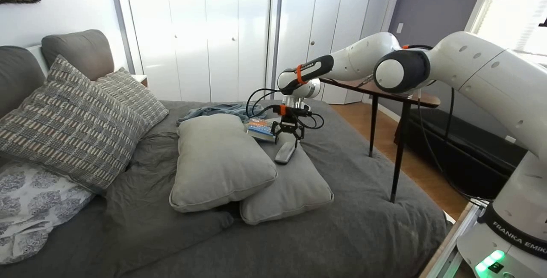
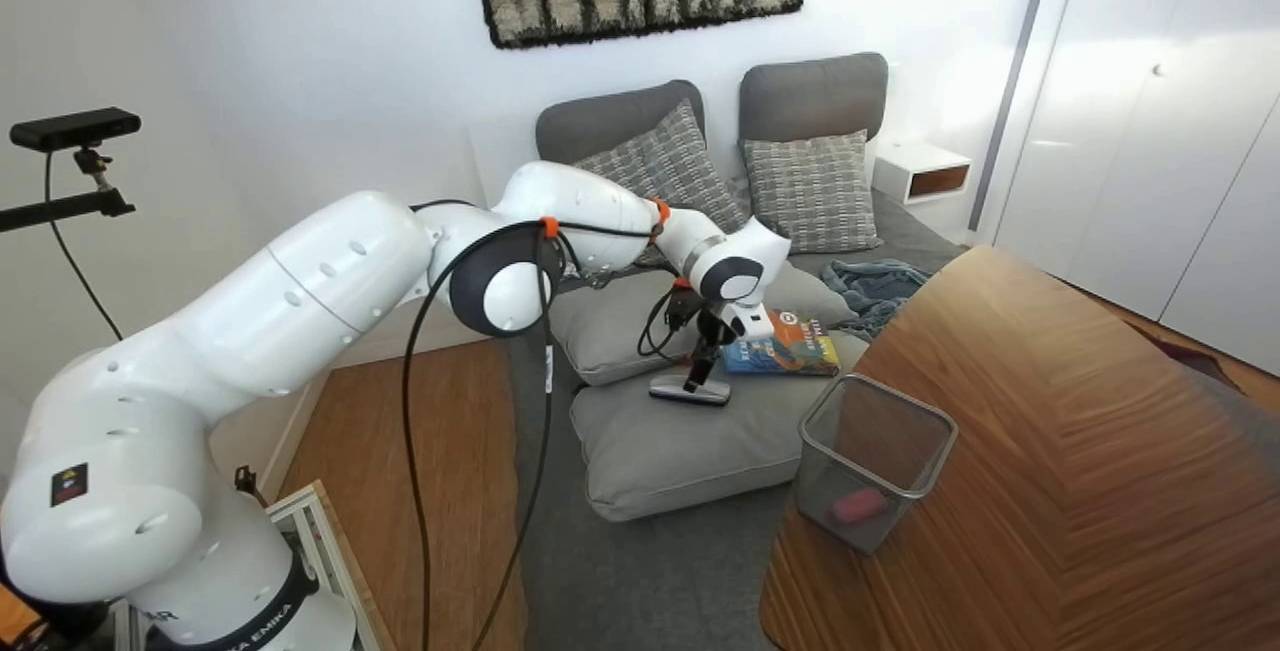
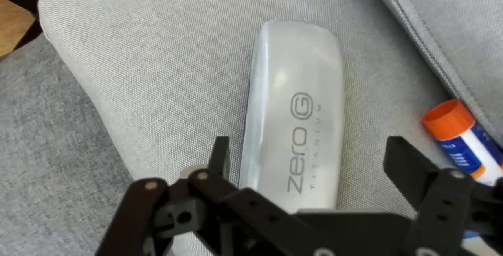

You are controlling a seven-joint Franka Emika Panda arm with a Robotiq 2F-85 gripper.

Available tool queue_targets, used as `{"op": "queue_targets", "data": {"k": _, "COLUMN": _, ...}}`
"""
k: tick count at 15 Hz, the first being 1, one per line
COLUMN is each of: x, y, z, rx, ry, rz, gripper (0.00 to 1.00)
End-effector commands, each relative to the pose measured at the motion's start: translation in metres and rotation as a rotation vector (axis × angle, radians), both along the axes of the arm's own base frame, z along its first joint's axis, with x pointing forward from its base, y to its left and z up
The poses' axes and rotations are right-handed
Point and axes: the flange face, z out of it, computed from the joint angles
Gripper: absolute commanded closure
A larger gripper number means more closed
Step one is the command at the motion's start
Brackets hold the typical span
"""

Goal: Move the eyeglass case from the pillow to the table

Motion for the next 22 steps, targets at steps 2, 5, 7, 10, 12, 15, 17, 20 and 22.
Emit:
{"op": "queue_targets", "data": {"k": 2, "x": 0.007, "y": 0.001, "z": -0.013, "rx": 0.024, "ry": 0.048, "rz": 0.028, "gripper": 0.0}}
{"op": "queue_targets", "data": {"k": 5, "x": 0.01, "y": 0.005, "z": -0.026, "rx": 0.005, "ry": 0.038, "rz": 0.027, "gripper": 0.0}}
{"op": "queue_targets", "data": {"k": 7, "x": 0.008, "y": 0.008, "z": -0.033, "rx": 0.006, "ry": 0.05, "rz": 0.026, "gripper": 0.0}}
{"op": "queue_targets", "data": {"k": 10, "x": 0.008, "y": 0.008, "z": -0.039, "rx": -0.006, "ry": 0.059, "rz": 0.026, "gripper": 0.26}}
{"op": "queue_targets", "data": {"k": 12, "x": 0.01, "y": 0.007, "z": -0.035, "rx": -0.018, "ry": 0.055, "rz": 0.018, "gripper": 0.41}}
{"op": "queue_targets", "data": {"k": 15, "x": 0.013, "y": 0.011, "z": -0.015, "rx": -0.046, "ry": 0.072, "rz": -0.014, "gripper": 0.54}}
{"op": "queue_targets", "data": {"k": 17, "x": 0.016, "y": 0.017, "z": 0.009, "rx": -0.088, "ry": 0.074, "rz": -0.029, "gripper": 0.54}}
{"op": "queue_targets", "data": {"k": 20, "x": 0.024, "y": 0.007, "z": 0.074, "rx": -0.221, "ry": 0.051, "rz": -0.08, "gripper": 0.54}}
{"op": "queue_targets", "data": {"k": 22, "x": 0.034, "y": -0.009, "z": 0.119, "rx": -0.284, "ry": -0.03, "rz": -0.157, "gripper": 0.54}}
